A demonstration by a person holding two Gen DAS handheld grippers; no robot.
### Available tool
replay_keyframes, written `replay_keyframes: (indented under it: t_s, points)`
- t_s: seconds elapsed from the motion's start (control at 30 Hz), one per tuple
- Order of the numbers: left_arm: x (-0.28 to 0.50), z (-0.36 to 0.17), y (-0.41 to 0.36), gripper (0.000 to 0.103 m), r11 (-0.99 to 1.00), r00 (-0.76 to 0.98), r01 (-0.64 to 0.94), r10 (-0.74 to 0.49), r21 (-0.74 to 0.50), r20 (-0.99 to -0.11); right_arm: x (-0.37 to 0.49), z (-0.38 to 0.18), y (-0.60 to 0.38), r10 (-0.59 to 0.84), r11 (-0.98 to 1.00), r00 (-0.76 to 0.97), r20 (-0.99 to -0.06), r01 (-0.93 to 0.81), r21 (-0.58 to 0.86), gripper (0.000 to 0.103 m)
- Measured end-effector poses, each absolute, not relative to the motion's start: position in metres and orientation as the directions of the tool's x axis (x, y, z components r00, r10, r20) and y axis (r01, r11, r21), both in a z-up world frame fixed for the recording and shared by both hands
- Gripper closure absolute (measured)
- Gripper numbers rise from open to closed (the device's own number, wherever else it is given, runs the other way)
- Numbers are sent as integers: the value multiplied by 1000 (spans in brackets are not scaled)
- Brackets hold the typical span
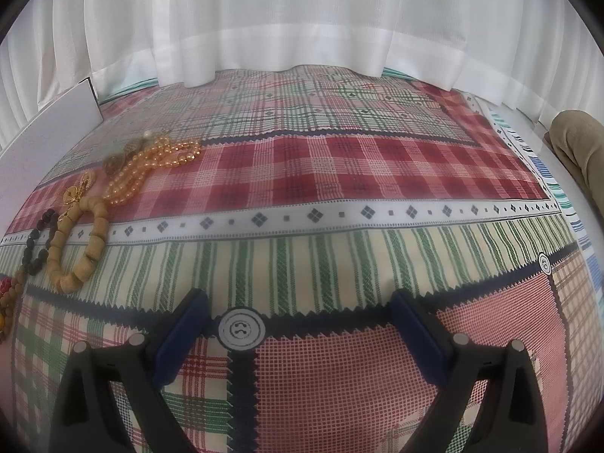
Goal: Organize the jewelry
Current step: 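Move both tools back over the jewelry pile on the quilt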
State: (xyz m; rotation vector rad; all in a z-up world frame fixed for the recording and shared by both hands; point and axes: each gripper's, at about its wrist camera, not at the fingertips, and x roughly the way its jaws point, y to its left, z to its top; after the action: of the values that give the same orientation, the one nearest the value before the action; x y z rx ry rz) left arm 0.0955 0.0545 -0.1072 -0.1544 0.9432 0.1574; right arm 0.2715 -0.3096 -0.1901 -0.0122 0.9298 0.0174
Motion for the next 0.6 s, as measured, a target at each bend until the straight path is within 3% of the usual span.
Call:
replay_keyframes:
  t_s: [0.23, 0.37, 0.6]
  points:
    - [79, -108, 70, 4, 965, 610, -158, -70, -207, -790, 276, -192, -308, 5, 1000, 592, -806, -20, -8, 1]
    - [75, -103, 75, 4, 970, 621, -176, -25, -170, -784, 272, -187, -309, -3, 1000, 575, -818, 4, -1, 1]
    - [68, -96, 83, 4, 980, 641, -149, -6, -132, -767, 192, -113, -289, 99, 995, 654, -750, -82, 60, 1]
